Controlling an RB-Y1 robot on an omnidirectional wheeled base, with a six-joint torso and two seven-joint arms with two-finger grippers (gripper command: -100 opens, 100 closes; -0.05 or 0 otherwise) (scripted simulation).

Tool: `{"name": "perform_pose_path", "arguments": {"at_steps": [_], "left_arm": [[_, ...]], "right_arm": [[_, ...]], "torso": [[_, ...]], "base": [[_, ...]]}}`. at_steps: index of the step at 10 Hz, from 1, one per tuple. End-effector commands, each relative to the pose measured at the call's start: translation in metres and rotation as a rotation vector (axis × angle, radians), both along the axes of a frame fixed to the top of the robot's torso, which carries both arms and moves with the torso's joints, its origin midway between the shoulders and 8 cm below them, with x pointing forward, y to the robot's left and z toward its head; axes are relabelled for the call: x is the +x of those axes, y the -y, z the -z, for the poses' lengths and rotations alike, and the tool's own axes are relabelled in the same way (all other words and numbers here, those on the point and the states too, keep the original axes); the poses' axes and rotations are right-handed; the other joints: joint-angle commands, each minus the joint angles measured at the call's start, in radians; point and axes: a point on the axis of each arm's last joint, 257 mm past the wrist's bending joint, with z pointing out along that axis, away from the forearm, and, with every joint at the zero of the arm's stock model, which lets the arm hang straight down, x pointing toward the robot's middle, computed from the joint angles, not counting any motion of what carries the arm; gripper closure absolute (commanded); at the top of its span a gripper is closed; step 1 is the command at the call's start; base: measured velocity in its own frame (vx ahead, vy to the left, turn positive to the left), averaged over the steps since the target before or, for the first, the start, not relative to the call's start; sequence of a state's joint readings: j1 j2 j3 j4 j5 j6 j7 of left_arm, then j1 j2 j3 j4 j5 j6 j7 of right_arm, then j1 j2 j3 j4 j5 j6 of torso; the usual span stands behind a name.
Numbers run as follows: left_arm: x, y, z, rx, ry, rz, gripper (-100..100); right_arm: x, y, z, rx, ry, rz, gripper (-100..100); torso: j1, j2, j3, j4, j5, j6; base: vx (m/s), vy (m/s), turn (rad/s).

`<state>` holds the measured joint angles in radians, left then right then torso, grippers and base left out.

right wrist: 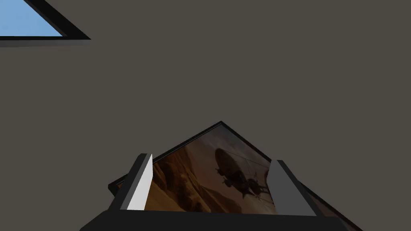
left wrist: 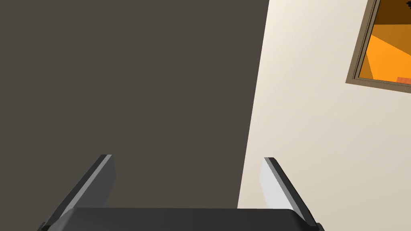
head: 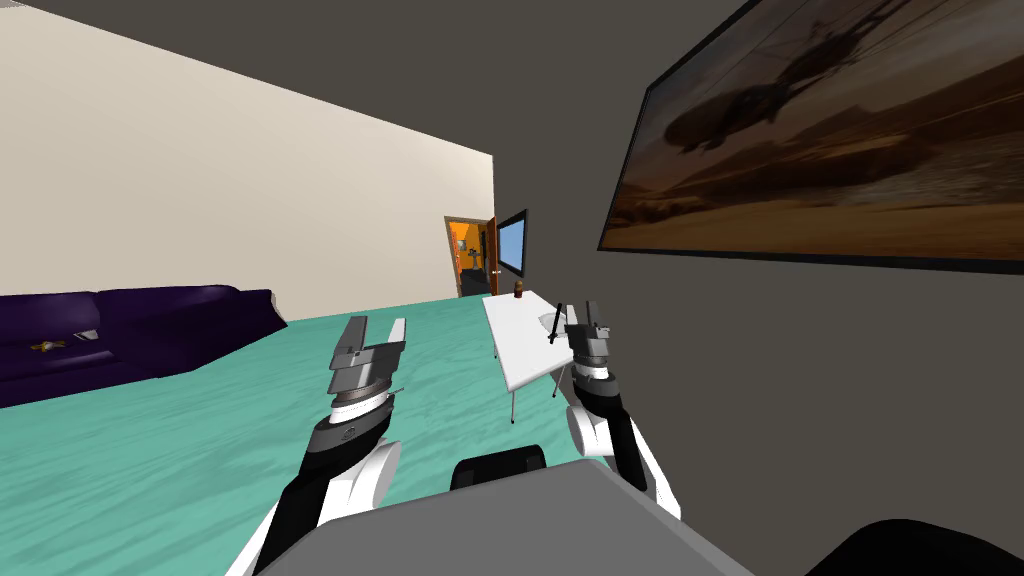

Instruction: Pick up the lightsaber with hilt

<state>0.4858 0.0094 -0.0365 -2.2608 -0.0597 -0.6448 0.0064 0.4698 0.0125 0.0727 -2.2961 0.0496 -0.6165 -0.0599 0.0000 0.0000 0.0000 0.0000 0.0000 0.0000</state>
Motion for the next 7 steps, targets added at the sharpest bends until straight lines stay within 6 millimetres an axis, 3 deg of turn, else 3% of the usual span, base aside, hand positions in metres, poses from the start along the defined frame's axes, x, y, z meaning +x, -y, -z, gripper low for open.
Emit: {"name": "perform_pose_path", "arguments": {"at_steps": [1,3,5,7], "left_arm": [[0.000,0.000,0.000,0.000,0.000,0.000,0],[0.000,0.000,0.000,0.000,0.000,0.000,0],[0.000,0.000,0.000,0.000,0.000,0.000,0],[0.000,0.000,0.000,0.000,0.000,0.000,0]], "right_arm": [[0.005,-0.004,0.008,-0.063,-0.028,0.003,-100],[0.011,-0.004,0.019,-0.127,-0.061,0.022,-100],[0.024,0.001,0.042,-0.230,-0.125,0.081,-100],[0.028,0.005,0.050,-0.265,-0.149,0.108,-100]], "torso": [[0.000,0.000,0.000,0.000,0.000,0.000],[0.006,0.000,0.000,0.000,0.001,0.000],[0.014,0.002,0.001,0.000,0.003,0.000],[0.011,0.001,0.001,0.000,0.003,0.000]], "base": [[-0.010,0.044,-0.043],[-0.007,0.128,-0.051],[-0.031,0.229,-0.105],[-0.005,0.126,-0.034]]}}
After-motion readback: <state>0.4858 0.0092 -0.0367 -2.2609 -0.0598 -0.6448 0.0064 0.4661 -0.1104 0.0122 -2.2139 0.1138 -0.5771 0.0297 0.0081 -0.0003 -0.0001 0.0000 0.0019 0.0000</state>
